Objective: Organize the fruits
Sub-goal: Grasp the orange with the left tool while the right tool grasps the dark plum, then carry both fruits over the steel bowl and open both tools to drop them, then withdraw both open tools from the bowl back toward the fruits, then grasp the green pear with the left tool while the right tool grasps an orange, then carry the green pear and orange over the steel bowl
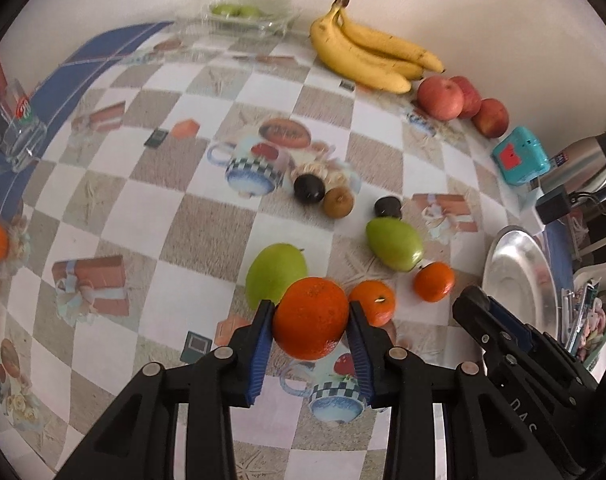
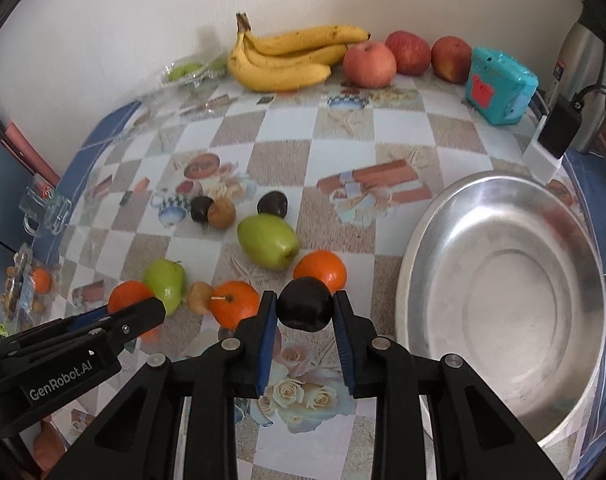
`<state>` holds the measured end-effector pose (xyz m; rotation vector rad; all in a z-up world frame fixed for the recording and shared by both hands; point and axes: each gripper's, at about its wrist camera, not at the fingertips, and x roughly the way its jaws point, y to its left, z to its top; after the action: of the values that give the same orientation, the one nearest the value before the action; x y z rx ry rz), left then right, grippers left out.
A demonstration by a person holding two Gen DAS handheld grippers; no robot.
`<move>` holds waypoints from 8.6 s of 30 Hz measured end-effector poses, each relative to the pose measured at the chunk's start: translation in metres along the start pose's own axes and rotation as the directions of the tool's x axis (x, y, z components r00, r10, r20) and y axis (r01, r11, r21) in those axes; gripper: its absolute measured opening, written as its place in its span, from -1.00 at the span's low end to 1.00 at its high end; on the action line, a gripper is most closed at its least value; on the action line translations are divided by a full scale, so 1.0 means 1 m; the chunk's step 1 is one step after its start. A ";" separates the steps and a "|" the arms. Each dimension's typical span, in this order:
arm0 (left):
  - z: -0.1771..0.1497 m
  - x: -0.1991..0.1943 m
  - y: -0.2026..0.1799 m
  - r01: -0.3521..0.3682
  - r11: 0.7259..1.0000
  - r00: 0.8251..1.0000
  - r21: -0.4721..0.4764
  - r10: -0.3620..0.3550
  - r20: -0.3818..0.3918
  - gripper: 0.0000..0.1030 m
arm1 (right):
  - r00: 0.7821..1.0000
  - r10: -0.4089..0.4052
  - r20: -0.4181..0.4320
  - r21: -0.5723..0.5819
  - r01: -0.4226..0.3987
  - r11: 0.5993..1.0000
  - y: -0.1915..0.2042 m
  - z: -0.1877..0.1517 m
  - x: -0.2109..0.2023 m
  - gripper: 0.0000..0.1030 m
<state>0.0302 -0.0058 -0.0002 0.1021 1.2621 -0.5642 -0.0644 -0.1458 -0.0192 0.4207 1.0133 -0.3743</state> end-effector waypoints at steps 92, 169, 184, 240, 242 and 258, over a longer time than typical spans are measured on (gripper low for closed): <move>0.025 -0.007 -0.017 -0.140 0.989 0.990 0.039 0.139 0.021 0.27 | 0.981 -0.189 -0.036 0.287 0.191 0.939 -0.116 -0.012 -0.051 -0.14; 0.041 -0.005 0.060 -0.121 0.981 0.992 -0.151 0.127 0.026 1.00 | 0.999 0.018 -0.037 0.033 -0.017 0.999 0.009 0.000 0.016 0.98; 0.035 0.028 0.036 -0.029 0.995 0.998 -0.097 0.023 -0.066 0.77 | 0.997 0.021 -0.071 0.037 -0.018 0.999 0.027 -0.002 0.047 0.65; 0.039 0.013 0.057 0.075 0.962 0.995 -0.263 -0.088 -0.037 -0.11 | 0.995 0.097 -0.035 -0.003 -0.097 0.995 0.042 0.006 0.034 -0.29; 0.040 0.010 0.055 0.079 0.963 0.996 -0.259 -0.088 -0.025 -0.10 | 0.995 0.102 -0.017 0.003 -0.102 0.995 0.040 0.009 0.027 -0.29; 0.040 0.007 0.038 0.069 0.974 0.997 -0.218 -0.072 -0.006 -0.11 | 0.999 0.030 0.032 0.154 -0.035 0.987 -0.025 0.018 -0.004 -0.29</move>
<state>0.0830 0.0094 -0.0022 -0.1229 1.3368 -0.4833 -0.0652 -0.1758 -0.0117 0.5694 0.9510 -0.4306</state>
